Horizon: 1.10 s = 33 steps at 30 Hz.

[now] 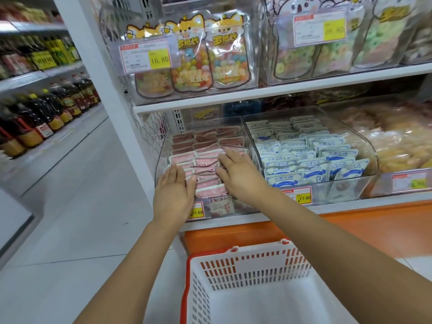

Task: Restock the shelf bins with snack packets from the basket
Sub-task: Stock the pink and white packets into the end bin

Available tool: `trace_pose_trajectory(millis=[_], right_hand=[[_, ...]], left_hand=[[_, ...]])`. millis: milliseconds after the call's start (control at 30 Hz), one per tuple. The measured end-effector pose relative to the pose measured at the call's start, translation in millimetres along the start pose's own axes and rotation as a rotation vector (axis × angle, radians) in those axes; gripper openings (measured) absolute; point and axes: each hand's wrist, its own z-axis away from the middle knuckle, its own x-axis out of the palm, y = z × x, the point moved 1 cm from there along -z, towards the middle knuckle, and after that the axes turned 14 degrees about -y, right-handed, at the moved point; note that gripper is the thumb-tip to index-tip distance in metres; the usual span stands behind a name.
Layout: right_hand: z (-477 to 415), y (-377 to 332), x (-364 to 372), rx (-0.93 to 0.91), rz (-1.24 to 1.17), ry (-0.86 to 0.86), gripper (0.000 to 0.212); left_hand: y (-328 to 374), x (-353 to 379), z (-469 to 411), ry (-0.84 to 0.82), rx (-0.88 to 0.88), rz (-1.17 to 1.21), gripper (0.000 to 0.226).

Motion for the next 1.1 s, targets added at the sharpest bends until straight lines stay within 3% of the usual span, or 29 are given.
trace_pose_trajectory(millis=[133, 200, 333, 500, 667, 900, 1033, 1100], right_hand=[[19, 9, -4, -0.083, 0.065, 0.093, 0.048], [23, 12, 1, -0.096, 0.125, 0.112, 0.052], [25, 16, 5, -0.121, 0.218, 0.084, 0.048], [23, 24, -3, -0.175, 0.276, 0.011, 0.049], [17, 26, -12, -0.213, 0.381, -0.071, 0.050], [18, 35, -16, -0.321, 0.358, -0.067, 0.051], [38, 53, -26, -0.370, 0.248, 0.022, 0.043], [52, 66, -35, -0.340, 0.143, 0.061, 0.043]], left_hand=[[-2, -8, 16, 0.161, 0.107, 0.221, 0.040], [-8, -22, 7, 0.086, 0.052, 0.219, 0.026], [-13, -43, -24, -0.208, 0.062, -0.036, 0.021], [-6, -61, -46, -0.434, 0.132, -0.312, 0.009], [-8, -63, -43, -0.502, 0.255, -0.514, 0.024], [3, -67, -52, -0.629, 0.100, -0.748, 0.027], [11, -69, -54, -0.635, -0.072, -0.615, 0.011], [20, -69, -48, -0.489, -0.107, -0.458, 0.019]])
